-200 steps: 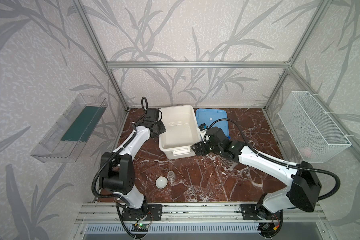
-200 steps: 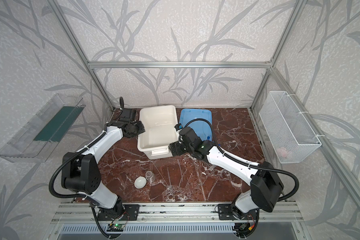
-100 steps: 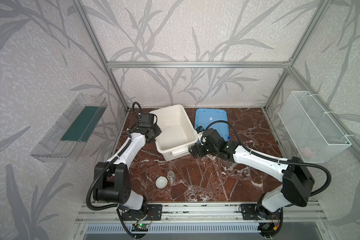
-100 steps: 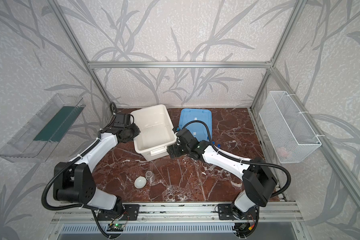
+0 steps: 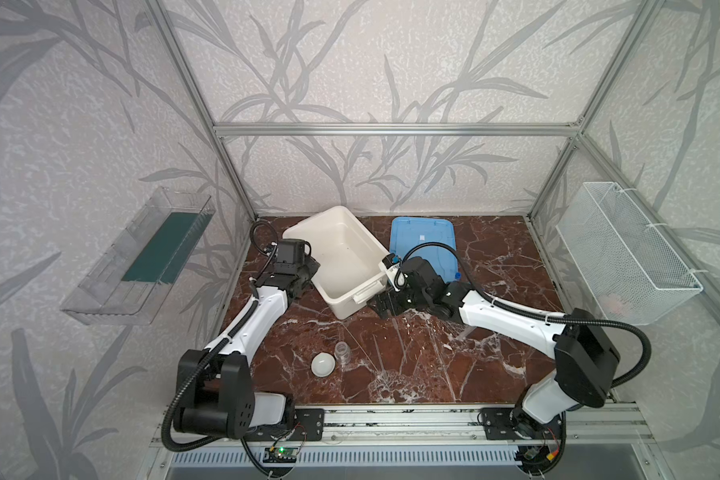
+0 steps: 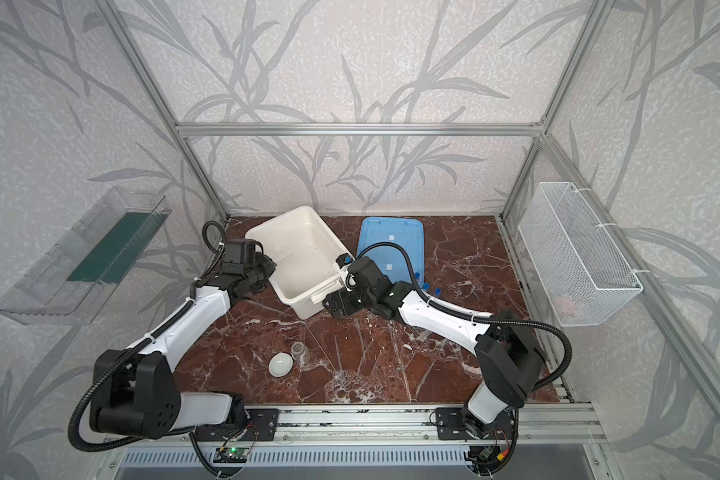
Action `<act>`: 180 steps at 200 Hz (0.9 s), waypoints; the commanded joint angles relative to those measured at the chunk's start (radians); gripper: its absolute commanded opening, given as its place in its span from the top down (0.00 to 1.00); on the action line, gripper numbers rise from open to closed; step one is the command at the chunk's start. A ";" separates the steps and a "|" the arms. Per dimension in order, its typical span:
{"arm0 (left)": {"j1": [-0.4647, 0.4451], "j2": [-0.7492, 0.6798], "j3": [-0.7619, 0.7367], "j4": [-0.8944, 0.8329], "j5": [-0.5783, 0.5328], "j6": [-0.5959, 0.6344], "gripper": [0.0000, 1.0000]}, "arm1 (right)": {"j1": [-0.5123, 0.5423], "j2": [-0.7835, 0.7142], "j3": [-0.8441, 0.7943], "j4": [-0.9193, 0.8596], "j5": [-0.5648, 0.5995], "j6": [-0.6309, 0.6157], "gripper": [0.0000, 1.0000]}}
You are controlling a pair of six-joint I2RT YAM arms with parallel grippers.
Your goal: Organize the chemistry lab equipment
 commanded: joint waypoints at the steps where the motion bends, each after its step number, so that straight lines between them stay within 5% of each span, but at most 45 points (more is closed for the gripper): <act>1: -0.013 -0.064 -0.047 0.049 -0.044 -0.080 0.77 | 0.004 0.037 0.056 0.002 0.060 0.021 0.07; 54: -0.060 -0.183 -0.131 0.024 -0.031 -0.100 0.69 | 0.000 0.114 0.120 0.005 0.073 0.019 0.07; 120: -0.271 -0.293 -0.209 0.011 -0.081 -0.188 0.61 | -0.070 0.144 0.156 -0.065 0.112 0.037 0.07; 180: -0.381 -0.157 -0.139 0.118 -0.088 -0.189 0.49 | -0.097 0.094 0.151 -0.093 0.129 0.042 0.07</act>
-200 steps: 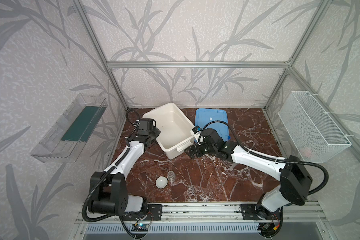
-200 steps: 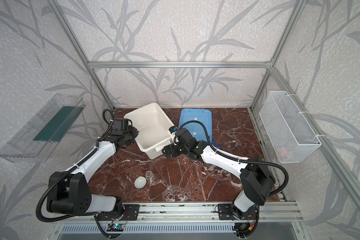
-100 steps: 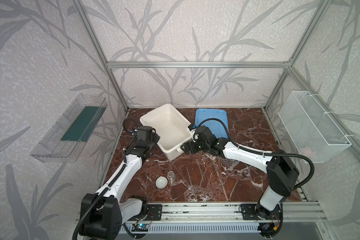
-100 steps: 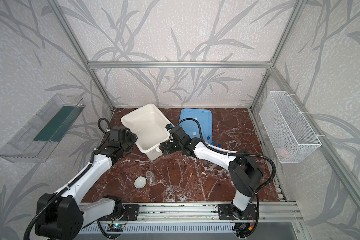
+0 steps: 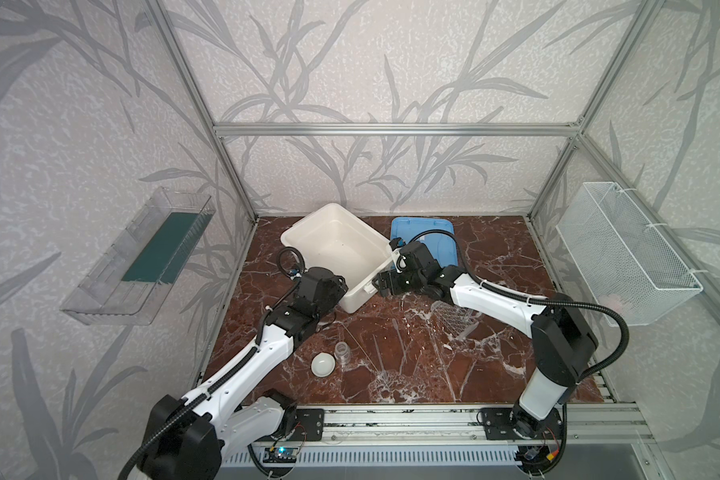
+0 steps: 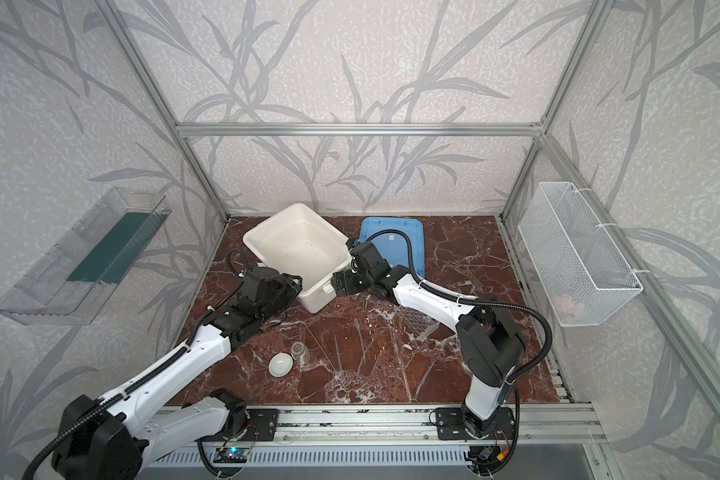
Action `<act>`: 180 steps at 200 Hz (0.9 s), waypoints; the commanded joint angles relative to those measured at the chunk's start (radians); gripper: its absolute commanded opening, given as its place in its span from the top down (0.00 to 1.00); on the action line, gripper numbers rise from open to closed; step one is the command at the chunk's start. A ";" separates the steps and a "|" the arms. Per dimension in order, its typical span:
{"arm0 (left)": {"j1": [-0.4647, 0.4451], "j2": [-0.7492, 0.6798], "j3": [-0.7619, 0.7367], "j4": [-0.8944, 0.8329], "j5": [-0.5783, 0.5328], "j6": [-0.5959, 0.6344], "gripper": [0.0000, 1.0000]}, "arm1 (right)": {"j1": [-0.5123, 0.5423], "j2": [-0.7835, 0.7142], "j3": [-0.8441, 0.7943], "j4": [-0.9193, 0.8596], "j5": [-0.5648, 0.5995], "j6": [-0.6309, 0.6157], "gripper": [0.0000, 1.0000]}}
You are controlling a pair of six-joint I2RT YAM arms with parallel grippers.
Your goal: Organize the chemistry lab equipment
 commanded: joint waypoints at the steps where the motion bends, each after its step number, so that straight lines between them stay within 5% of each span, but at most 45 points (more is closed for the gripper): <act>1: -0.017 0.079 0.052 0.071 -0.015 -0.013 0.49 | 0.003 -0.033 0.017 -0.054 0.034 0.004 0.07; 68: -0.048 0.325 0.223 0.196 0.064 0.001 0.45 | 0.001 -0.258 -0.154 0.025 0.155 0.006 0.06; 91: -0.047 0.309 0.228 0.204 -0.003 0.039 0.30 | -0.002 -0.289 -0.163 -0.014 0.176 -0.010 0.06; 115: 0.008 0.283 0.232 0.148 0.006 0.059 0.23 | -0.008 -0.320 -0.189 -0.017 0.188 -0.018 0.06; 180: 0.162 0.307 0.386 -0.163 -0.039 0.097 0.27 | -0.016 -0.350 -0.224 -0.030 0.202 -0.029 0.06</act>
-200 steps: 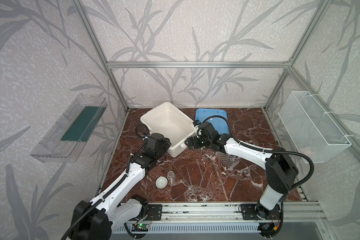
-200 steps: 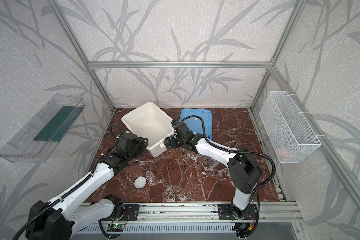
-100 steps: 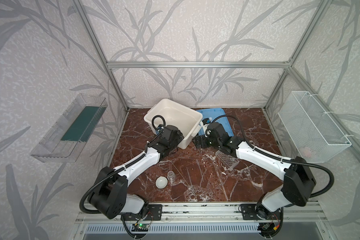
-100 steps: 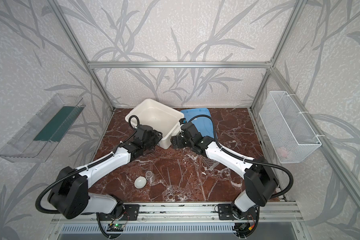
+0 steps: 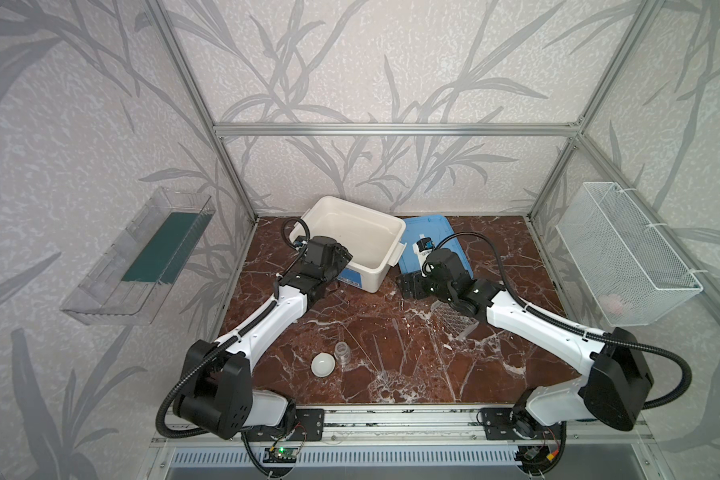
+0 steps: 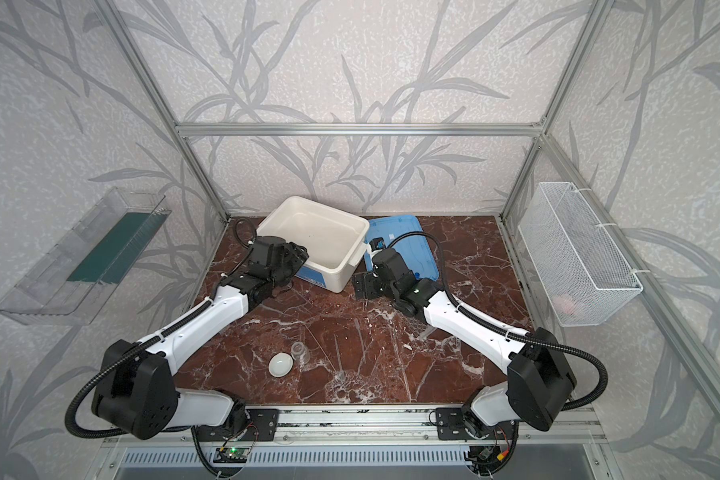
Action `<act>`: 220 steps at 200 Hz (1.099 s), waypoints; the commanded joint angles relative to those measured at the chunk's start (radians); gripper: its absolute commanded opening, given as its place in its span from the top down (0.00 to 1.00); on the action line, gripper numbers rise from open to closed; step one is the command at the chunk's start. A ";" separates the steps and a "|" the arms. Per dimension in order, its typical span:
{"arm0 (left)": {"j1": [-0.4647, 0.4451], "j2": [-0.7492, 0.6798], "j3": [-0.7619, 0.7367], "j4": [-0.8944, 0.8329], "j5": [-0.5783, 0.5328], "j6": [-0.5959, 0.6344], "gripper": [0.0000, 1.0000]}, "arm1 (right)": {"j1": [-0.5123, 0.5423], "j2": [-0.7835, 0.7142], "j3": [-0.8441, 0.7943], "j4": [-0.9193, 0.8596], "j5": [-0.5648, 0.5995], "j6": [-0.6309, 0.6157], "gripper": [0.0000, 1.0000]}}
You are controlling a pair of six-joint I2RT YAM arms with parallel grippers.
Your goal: Organize the chemistry lab equipment
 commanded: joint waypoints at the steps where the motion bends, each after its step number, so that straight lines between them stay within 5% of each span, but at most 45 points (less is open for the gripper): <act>1: 0.026 0.028 0.111 -0.179 -0.041 0.011 0.27 | -0.002 -0.037 -0.021 -0.008 0.028 -0.018 0.06; 42: 0.032 0.154 0.334 -0.464 -0.093 -0.056 0.34 | -0.002 -0.066 -0.040 -0.014 0.046 -0.025 0.06; 162: 0.038 0.293 0.407 -0.535 -0.006 -0.209 0.47 | -0.003 -0.125 -0.078 -0.019 0.070 -0.035 0.06; 220: 0.031 0.271 0.414 -0.545 -0.041 -0.273 0.66 | -0.002 -0.140 -0.099 -0.018 0.084 -0.041 0.06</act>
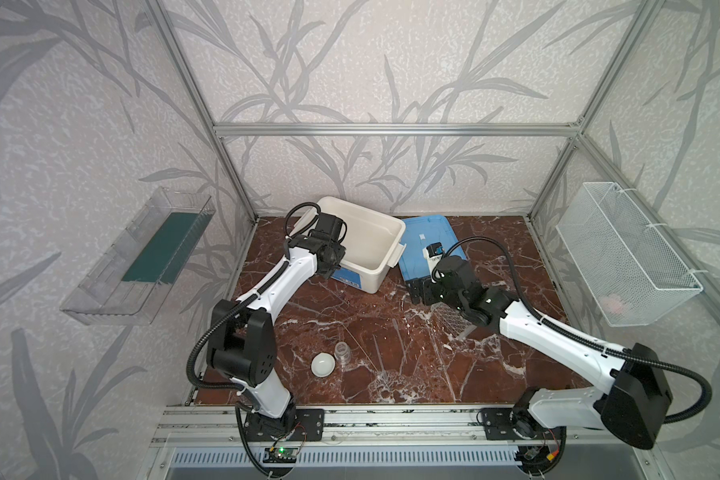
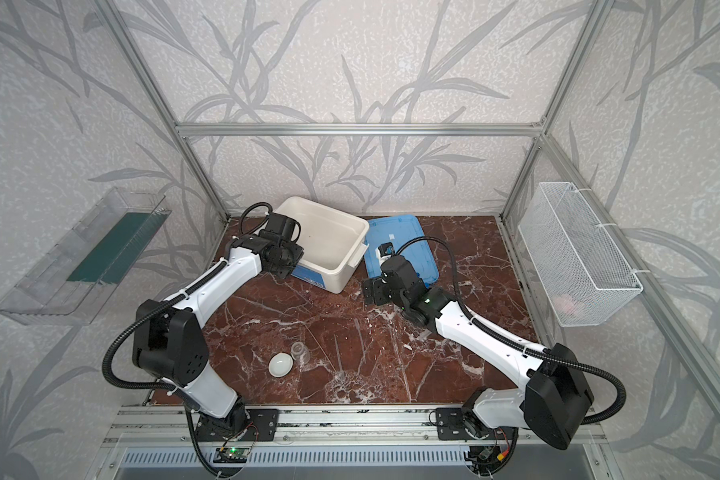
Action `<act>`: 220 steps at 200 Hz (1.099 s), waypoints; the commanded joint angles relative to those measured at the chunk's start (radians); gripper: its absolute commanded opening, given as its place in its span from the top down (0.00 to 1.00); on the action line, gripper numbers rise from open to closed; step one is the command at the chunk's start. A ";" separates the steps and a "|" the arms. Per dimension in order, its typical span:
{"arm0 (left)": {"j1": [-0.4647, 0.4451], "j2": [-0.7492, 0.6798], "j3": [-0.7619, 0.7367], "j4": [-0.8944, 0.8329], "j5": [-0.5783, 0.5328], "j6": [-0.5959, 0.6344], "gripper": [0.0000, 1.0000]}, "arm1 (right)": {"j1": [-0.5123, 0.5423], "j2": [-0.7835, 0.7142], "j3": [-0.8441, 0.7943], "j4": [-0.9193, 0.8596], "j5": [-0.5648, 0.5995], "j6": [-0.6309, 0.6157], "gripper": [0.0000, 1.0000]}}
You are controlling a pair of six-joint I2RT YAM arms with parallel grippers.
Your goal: Organize the chemistry lab equipment
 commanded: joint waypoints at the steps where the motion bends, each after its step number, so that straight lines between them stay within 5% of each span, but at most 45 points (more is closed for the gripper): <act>1: 0.000 -0.015 0.028 -0.050 -0.038 -0.049 0.66 | -0.003 -0.029 -0.012 -0.005 0.017 -0.007 0.06; 52: -0.022 -0.104 -0.088 -0.011 -0.096 -0.170 0.79 | -0.002 -0.046 -0.022 -0.001 0.021 -0.005 0.06; 124: -0.195 -0.238 -0.253 0.022 -0.315 -0.400 0.80 | -0.002 -0.046 -0.030 0.003 0.011 0.007 0.06; 160: -0.230 -0.274 -0.321 0.072 -0.357 -0.415 0.77 | -0.003 -0.053 -0.034 -0.006 0.021 0.000 0.06; 175: -0.245 -0.290 -0.330 0.065 -0.376 -0.410 0.69 | -0.002 -0.061 -0.039 -0.003 0.027 -0.001 0.06; 203: -0.277 -0.329 -0.377 0.102 -0.362 -0.394 0.31 | -0.002 -0.086 -0.051 0.005 0.039 0.001 0.06; 220: -0.315 -0.347 -0.397 0.121 -0.352 -0.382 0.22 | -0.002 -0.104 -0.057 0.009 0.044 0.005 0.06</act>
